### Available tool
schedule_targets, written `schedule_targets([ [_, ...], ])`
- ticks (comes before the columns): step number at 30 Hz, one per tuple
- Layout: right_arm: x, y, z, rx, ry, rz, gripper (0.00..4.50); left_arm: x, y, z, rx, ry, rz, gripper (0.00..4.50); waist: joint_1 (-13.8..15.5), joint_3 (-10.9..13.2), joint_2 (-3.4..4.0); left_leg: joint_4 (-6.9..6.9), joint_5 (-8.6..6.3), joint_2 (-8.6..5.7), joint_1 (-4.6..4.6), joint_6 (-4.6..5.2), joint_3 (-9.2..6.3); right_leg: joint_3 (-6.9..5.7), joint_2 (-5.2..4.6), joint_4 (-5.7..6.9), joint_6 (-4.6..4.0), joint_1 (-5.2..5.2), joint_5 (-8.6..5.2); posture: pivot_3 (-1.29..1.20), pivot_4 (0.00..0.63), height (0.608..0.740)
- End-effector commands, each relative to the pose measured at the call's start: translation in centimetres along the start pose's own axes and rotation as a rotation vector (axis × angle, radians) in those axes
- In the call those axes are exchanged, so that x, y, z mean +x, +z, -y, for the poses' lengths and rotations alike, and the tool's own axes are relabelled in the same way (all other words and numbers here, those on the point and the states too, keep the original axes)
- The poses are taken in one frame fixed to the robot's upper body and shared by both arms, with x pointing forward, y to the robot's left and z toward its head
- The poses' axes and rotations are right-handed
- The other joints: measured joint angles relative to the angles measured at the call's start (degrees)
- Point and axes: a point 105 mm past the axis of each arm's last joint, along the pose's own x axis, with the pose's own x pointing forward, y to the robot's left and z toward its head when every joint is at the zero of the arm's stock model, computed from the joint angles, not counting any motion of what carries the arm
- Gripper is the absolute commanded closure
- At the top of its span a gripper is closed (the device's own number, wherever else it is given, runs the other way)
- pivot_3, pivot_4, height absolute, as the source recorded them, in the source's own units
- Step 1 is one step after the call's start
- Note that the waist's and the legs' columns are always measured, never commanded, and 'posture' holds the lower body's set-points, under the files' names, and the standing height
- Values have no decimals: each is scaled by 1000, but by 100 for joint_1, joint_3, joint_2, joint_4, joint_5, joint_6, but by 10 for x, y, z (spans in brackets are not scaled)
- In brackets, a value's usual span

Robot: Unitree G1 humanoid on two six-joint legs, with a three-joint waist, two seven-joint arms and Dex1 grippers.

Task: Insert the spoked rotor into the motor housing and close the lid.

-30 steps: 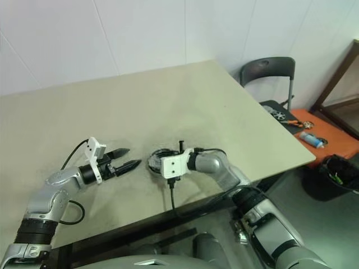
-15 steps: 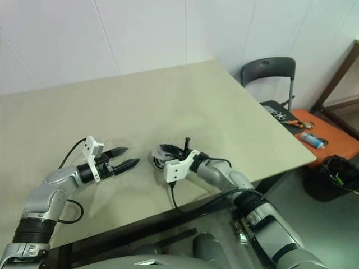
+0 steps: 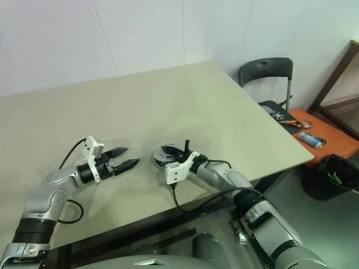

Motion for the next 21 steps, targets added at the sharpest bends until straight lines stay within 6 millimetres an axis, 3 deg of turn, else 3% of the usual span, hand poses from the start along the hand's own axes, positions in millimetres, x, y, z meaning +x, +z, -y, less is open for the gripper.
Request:
schedule_targets([
  [1,3,-6,3,14,-4,-23,3899,-1,10,0,40,0,22,0,-1,0,0,-1,0,0,1,0,0,0,1,0,0,12,-1,0,0,740],
  [7,6,-12,3,-9,-14,-72,2092,-1,9,0,40,2,22,0,-21,-2,-3,-2,-1,2,68,1,6,8,7,7,6,83,-24,0,0,740],
  [14,4,-13,-5,21,19,-79,2092,-1,7,-1,37,5,21,0,-21,-8,-12,4,2,4,84,-1,12,14,14,38,5,87,-27,0,0,740],
  [18,-1,7,-2,114,85,30,2092,-2,5,-3,34,7,17,0,-20,-9,-14,2,1,4,84,-1,11,14,14,34,6,87,-26,0,0,740],
  [21,-6,13,6,71,87,77,2092,-2,4,-2,33,8,17,0,-19,-9,-13,-3,1,4,80,0,10,14,12,27,10,81,-24,0,0,740],
])
